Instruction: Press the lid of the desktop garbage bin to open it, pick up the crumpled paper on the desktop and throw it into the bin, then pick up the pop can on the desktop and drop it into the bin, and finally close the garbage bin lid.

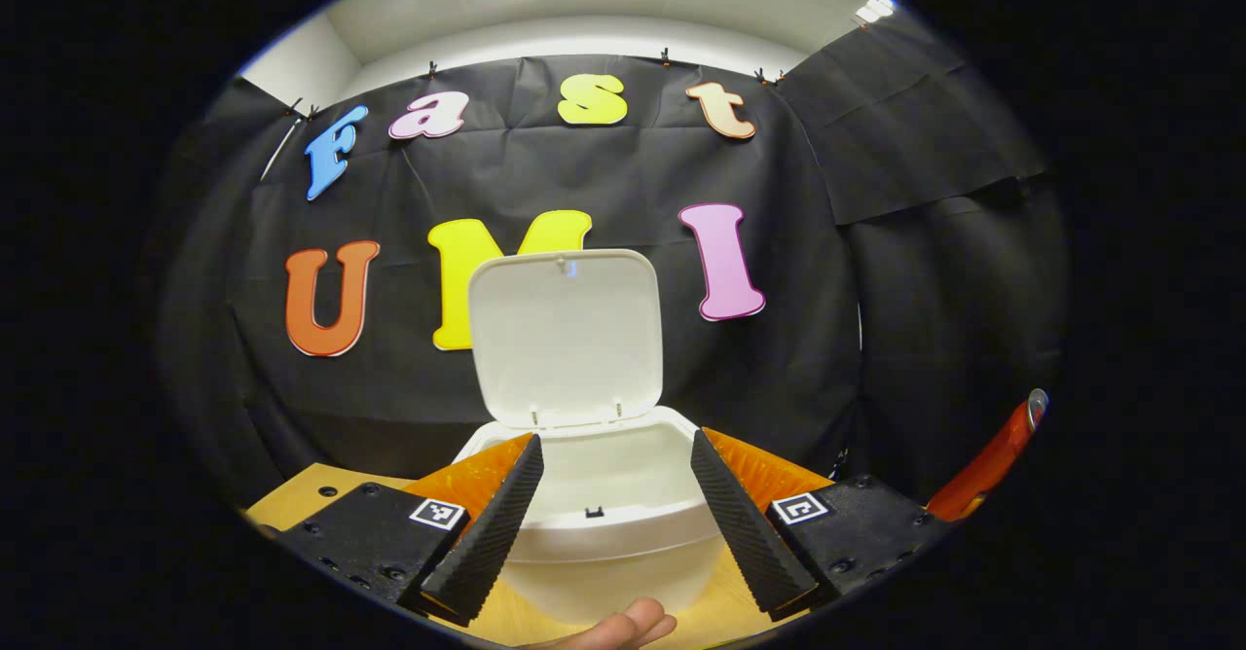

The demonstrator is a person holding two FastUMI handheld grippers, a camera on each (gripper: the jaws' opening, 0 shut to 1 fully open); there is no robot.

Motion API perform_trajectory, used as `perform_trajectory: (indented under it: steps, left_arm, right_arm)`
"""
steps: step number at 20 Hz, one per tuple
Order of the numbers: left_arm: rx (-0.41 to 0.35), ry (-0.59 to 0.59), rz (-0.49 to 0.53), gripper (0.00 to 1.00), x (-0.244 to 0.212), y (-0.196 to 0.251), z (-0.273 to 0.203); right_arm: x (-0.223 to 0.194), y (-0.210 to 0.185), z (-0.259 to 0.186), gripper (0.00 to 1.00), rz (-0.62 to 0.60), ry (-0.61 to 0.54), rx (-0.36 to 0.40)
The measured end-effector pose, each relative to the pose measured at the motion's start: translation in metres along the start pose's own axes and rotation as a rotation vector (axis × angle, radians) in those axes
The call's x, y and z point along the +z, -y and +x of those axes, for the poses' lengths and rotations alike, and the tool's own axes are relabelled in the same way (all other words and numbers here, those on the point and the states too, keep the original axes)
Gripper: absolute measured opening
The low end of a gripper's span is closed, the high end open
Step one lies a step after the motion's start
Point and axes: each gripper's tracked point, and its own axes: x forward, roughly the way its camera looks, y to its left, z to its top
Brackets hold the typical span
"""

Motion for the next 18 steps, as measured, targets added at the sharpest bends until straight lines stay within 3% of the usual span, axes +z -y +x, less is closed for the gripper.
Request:
perform_trajectory:
  steps: [7, 11, 18]
  left_arm:
    - [0.139, 0.030, 0.017, 0.98, -0.010, -0.060, -0.088]
    - [0.201, -0.013, 0.003, 0.98, -0.036, -0.090, -0.137]
    - [0.300, -0.046, -0.008, 0.99, -0.065, -0.125, -0.195]
  right_arm:
    - [-0.001, -0.020, -0.002, 0.80, -0.015, -0.003, 0.022]
    - [0.001, -0.042, -0.014, 0.80, 0.021, -0.031, 0.097]
    - [0.019, -0.058, -0.026, 0.80, 0.037, -0.004, 0.046]
